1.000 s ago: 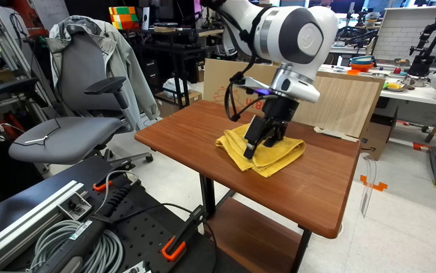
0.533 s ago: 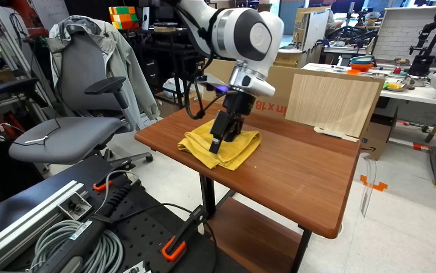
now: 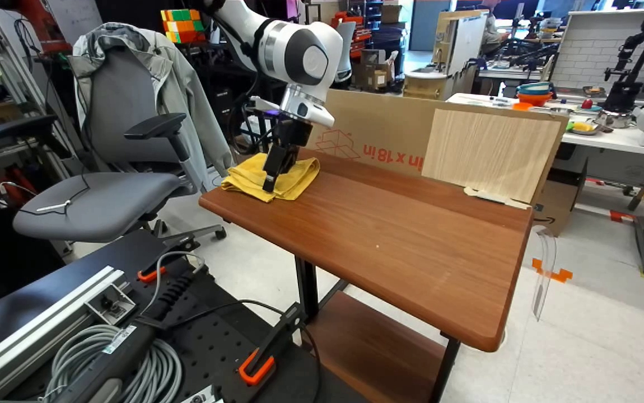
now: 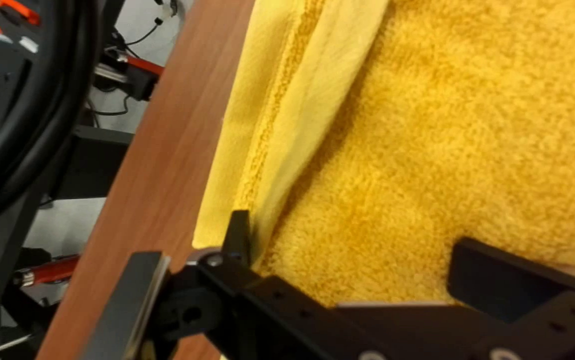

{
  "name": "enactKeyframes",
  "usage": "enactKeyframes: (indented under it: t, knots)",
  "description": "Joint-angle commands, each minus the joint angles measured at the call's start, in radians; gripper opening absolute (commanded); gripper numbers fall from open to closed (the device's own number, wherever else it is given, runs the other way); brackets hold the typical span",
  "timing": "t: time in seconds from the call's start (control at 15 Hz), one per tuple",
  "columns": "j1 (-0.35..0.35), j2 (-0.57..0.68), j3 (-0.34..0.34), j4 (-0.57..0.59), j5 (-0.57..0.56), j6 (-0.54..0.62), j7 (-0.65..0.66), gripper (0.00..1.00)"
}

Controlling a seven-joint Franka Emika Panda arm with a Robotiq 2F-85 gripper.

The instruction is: Use the yellow towel to wipe the table

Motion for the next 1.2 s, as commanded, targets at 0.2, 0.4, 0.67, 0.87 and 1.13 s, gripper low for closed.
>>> enactKeyframes:
  t: [0.2, 0.4, 0.67, 0.87, 1.13]
  knots:
    - [0.002, 0.190, -0.026, 0.290, 0.029, 0.028, 0.033, 1.00]
    - [-0.034, 0.219, -0.045, 0.343, 0.031, 0.020, 0.039, 1.00]
    - [-0.101, 0.175, -0.090, 0.273, 0.012, 0.008, 0.019, 1.00]
    - [-0.162, 0.141, -0.126, 0.231, 0.015, 0.008, 0.014, 1.00]
    - [-0.247, 0.135, -0.172, 0.216, 0.028, 0.020, 0.036, 1.00]
